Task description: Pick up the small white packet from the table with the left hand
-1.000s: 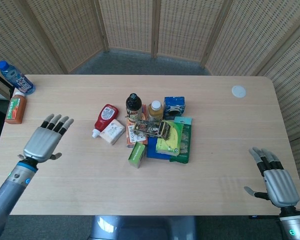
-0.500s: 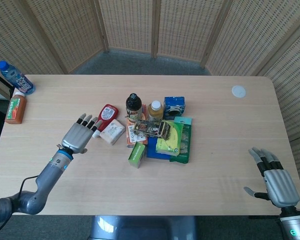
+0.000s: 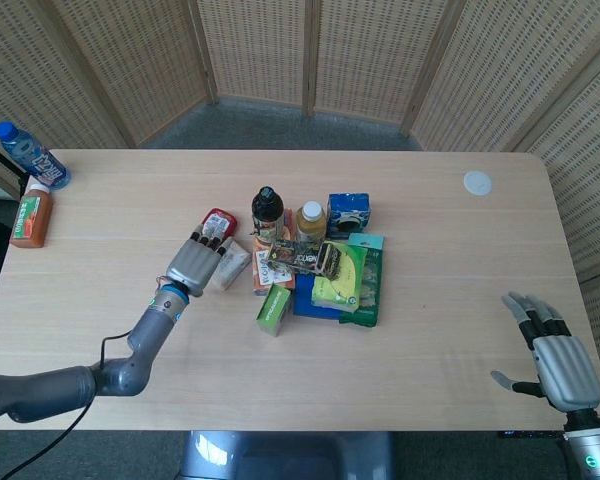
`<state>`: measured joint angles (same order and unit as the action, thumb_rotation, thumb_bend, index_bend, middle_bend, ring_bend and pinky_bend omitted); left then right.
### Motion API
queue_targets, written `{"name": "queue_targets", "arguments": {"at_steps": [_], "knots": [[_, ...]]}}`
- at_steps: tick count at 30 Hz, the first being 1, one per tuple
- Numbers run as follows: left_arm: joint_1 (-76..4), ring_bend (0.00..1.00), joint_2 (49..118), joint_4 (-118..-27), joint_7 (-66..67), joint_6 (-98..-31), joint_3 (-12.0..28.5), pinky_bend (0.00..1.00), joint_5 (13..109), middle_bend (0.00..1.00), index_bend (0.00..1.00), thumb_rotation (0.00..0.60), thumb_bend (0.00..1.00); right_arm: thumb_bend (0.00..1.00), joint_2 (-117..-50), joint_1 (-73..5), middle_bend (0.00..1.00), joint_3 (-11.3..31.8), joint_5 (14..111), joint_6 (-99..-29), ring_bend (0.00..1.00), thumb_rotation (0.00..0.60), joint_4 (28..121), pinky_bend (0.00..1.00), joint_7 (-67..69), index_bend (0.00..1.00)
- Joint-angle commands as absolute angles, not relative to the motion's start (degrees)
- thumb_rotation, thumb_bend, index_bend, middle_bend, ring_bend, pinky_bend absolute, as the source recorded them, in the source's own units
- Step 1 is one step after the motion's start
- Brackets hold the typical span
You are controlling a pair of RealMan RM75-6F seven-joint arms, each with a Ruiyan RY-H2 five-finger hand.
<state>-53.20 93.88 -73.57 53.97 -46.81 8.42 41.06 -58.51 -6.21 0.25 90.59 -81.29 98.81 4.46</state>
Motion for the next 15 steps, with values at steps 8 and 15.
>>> {"name": "queue_targets", "arguments": {"at_steps": [8,15], "knots": [[-57.8,0.00,100.4,-66.0,56.1,-45.7,7.6,0.00,34.4,0.00,0.00,0.600,0.00,0.00,-57.8,-6.3,0.00,0.4,90.4,-81.2,0.00,0.583,98.7,0.00,6.4,0.00],[-58.5,0.00,102.6,-63.0,55.6,-47.2,6.5,0.00,35.9,0.00,0.00,0.600,0.00,0.00,-57.7,-6.5,0.00,0.4,90.3,-81.0,0.00,0.582,98.7,0.00,7.1,0.00]]}}
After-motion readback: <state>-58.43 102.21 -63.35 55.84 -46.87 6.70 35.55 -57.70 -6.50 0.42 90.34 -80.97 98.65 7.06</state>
